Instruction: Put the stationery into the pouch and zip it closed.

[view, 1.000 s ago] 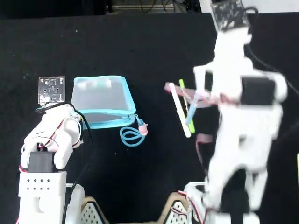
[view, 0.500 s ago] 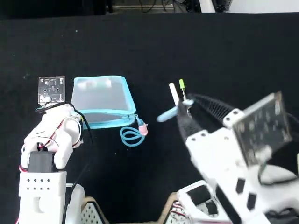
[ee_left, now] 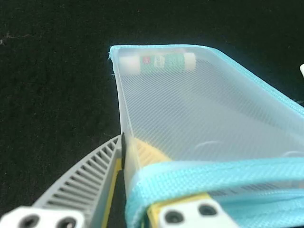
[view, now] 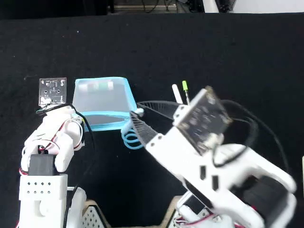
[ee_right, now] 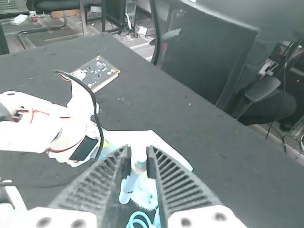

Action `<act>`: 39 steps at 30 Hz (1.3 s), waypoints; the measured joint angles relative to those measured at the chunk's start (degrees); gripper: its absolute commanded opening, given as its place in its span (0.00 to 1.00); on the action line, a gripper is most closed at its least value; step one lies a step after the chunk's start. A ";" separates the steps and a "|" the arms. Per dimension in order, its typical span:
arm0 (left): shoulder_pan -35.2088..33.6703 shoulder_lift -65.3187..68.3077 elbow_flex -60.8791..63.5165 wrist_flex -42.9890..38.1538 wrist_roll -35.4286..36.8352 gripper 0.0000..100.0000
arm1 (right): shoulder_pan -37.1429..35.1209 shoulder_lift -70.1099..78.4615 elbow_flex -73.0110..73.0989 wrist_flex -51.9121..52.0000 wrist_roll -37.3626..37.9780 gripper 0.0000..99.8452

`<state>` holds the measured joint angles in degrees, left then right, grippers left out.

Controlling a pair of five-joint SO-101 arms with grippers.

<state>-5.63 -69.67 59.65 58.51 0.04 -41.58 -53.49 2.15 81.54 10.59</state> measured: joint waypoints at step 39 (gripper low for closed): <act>0.00 0.09 0.09 0.00 0.00 0.03 | -12.13 -15.65 56.53 -33.14 16.53 0.01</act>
<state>-5.63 -69.58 59.74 58.51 0.04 -53.71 -69.14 58.68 48.40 27.12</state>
